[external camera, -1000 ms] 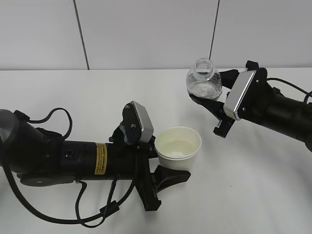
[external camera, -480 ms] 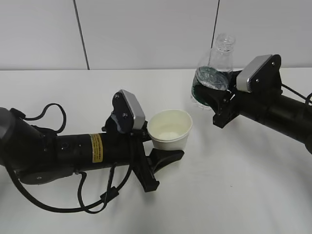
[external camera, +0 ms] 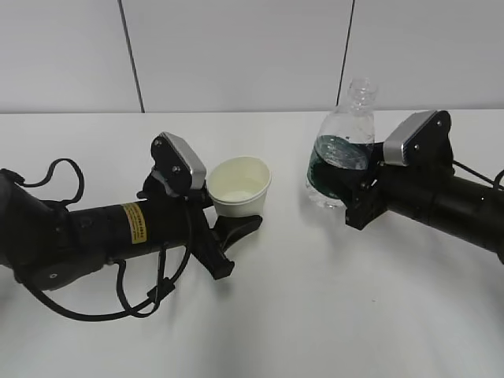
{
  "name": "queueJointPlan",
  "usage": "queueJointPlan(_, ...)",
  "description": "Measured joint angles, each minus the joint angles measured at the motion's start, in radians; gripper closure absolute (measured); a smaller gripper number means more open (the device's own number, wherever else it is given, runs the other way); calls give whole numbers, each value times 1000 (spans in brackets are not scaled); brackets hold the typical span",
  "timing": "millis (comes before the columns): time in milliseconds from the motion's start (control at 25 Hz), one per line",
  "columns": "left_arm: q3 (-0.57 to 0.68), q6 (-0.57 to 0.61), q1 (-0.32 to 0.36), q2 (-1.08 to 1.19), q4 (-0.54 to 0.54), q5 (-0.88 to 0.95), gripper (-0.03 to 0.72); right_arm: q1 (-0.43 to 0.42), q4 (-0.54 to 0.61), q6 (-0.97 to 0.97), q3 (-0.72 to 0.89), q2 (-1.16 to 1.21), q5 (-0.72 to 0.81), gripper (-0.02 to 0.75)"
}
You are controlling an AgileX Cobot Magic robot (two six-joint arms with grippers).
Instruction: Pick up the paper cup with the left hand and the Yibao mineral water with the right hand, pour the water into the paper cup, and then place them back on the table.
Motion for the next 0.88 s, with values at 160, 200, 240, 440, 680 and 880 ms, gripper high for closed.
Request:
queueJointPlan(160,0,45,7,47,-105,-20,265,0,-8,13,0,42,31,358)
queueJointPlan(200,0,51,11,58,-134,-32,265,0,-8,13,0,55,32,358)
queueJointPlan(240,0,54,15,70,-161,-46,265,0,-8,13,0,70,32,358)
queueJointPlan(440,0,61,32,115,-282,-122,265,0,-8,16,0,115,21,358)
queueJointPlan(680,-1,86,34,146,-298,-128,265,0,-8,0,0,158,6,358)
queueJointPlan(880,-1,88,34,150,-285,-128,265,0,0,-39,0,167,-2,358)
